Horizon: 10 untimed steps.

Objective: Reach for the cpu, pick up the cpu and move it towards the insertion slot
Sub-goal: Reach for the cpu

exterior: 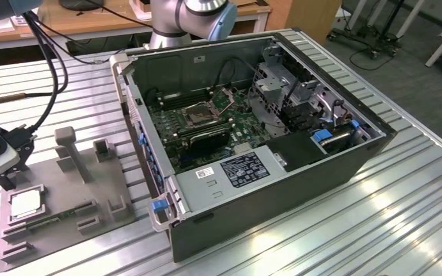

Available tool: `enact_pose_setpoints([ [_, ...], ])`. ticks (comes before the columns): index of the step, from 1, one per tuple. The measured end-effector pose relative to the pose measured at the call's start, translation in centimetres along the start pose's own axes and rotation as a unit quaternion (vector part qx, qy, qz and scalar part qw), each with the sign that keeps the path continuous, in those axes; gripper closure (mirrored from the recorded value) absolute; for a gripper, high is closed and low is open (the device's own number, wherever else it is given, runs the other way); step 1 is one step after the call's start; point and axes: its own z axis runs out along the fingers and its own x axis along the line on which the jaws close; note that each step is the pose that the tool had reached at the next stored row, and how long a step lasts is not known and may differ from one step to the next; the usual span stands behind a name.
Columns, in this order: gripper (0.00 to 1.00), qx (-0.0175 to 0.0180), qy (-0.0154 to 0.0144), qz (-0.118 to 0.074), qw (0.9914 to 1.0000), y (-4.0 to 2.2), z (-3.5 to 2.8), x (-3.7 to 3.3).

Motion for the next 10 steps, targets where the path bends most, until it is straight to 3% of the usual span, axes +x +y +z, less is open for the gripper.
enact_pose_setpoints([
  [10,0.9,0.0,0.0,0.0,1.0,-0.01,0.28,0.0],
])
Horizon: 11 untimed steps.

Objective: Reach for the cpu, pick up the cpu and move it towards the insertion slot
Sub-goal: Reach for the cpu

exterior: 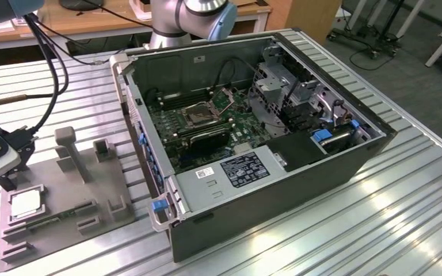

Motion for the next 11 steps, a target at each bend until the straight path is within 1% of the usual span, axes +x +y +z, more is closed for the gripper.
enact_pose_setpoints([
  [7,0.9,0.0,0.0,0.0,1.0,0.0,0.1,0.0],
  [11,0.9,0.0,-0.0001,0.0,1.0,-0.01,0.4,0.0],
])
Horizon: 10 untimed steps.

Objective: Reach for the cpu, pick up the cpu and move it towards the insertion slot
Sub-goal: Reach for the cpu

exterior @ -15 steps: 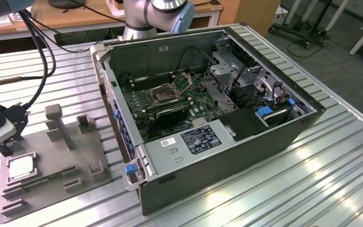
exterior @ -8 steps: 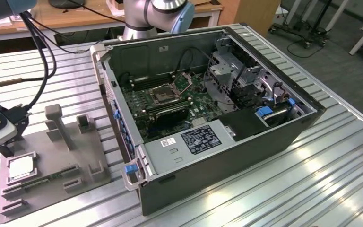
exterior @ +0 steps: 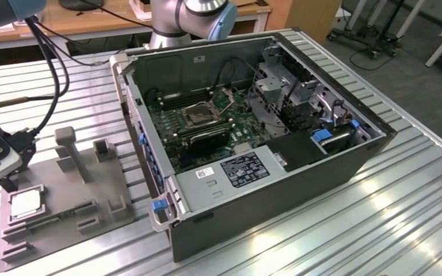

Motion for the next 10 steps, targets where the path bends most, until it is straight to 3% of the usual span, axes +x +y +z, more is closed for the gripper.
enact_pose_setpoints([
  [10,0.9,0.0,-0.0001,0.0,1.0,-0.01,0.27,0.0],
])
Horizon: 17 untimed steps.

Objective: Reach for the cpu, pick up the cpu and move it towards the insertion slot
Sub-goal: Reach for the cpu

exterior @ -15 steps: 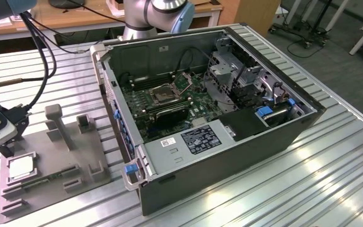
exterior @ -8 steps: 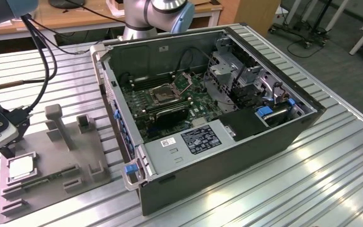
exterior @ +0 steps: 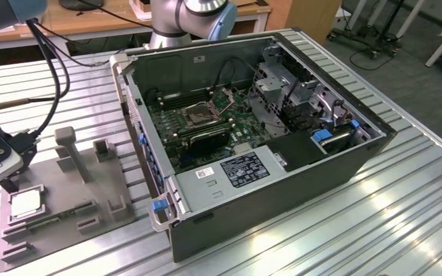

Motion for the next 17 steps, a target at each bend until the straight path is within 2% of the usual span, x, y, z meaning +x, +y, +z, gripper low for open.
enact_pose_setpoints([
  [17,0.9,0.0003,0.0001,0.0,1.0,-0.02,0.48,0.01],
])
